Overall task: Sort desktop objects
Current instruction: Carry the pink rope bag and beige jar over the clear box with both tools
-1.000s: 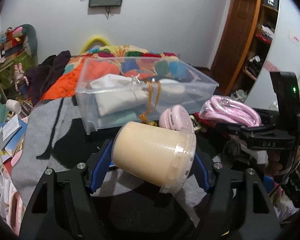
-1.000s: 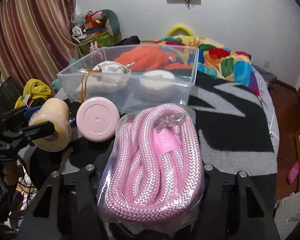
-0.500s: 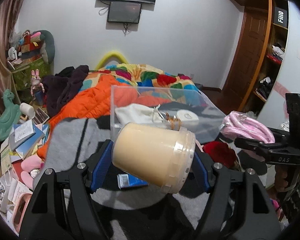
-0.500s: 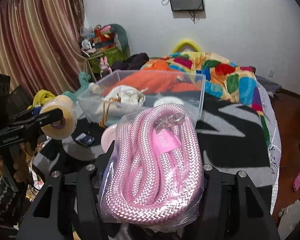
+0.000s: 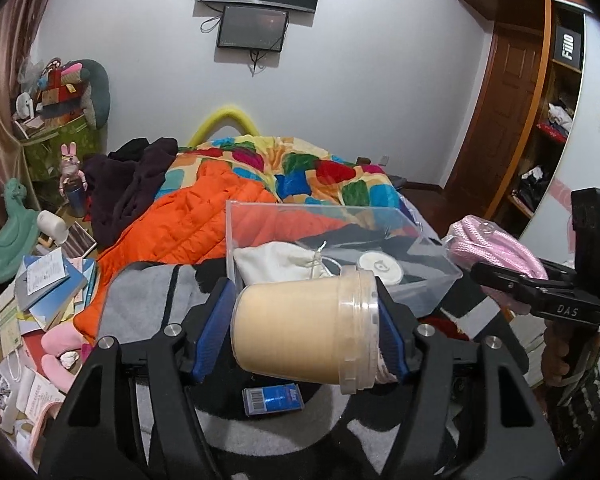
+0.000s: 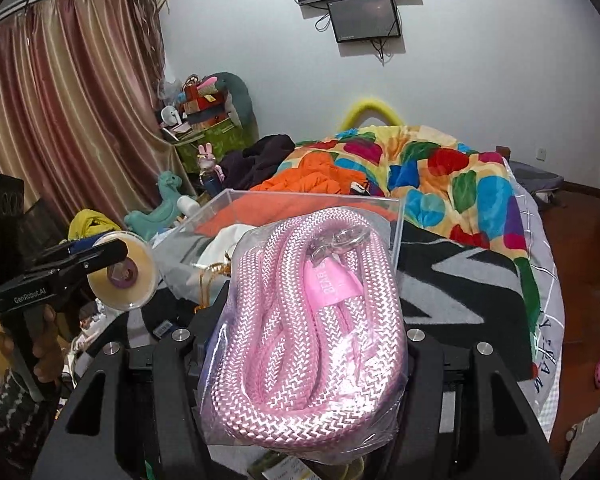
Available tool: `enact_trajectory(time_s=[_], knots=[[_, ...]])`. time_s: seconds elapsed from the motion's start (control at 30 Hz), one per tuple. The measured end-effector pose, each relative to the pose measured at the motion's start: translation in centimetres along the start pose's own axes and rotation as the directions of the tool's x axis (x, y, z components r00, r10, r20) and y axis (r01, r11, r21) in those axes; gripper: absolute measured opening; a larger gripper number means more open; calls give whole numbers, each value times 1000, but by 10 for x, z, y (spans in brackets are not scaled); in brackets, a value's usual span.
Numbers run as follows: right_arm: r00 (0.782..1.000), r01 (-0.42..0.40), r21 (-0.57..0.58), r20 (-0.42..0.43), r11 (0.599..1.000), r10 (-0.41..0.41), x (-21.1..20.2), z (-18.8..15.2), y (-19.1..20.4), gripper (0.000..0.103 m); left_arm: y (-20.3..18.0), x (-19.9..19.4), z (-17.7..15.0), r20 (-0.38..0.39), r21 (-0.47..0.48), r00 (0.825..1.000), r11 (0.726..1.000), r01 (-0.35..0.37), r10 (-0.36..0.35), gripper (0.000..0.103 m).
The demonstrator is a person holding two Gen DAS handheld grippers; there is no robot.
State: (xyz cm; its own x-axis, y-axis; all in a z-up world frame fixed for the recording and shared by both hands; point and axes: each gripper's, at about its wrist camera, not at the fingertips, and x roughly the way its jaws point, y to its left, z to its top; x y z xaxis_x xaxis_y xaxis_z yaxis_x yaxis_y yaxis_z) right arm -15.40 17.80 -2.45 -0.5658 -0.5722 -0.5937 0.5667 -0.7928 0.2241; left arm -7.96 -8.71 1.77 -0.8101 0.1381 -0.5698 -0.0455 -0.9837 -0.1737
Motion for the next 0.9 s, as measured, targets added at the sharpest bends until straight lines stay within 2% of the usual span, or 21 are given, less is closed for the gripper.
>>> enact_trajectory(time_s=[0.1,0.23,0.5,0.63,0.9], knots=[[1000,-3,-2,12,1000,3,1,3,1,54,-2,-4,5,33,9,999,1000,-12,12,65],[1000,-1,7,20,1000,1,8,12,-1,54,-5,-1,14,39,21,999,1000,-11,10,65],[1000,17,4,-16,1000,-17,39,22,-4,54,5,33,26,6,-35,1000,999,-16,17,65],[999,7,9,-41,1000,-6,54,24,-7,54,13,51,30,-34,-74,999,997,20,-22,65],[996,-9,7,-85,1000,9,81,24,-9,54,11,79,32,-63,-87,998,996,23,-28,65]])
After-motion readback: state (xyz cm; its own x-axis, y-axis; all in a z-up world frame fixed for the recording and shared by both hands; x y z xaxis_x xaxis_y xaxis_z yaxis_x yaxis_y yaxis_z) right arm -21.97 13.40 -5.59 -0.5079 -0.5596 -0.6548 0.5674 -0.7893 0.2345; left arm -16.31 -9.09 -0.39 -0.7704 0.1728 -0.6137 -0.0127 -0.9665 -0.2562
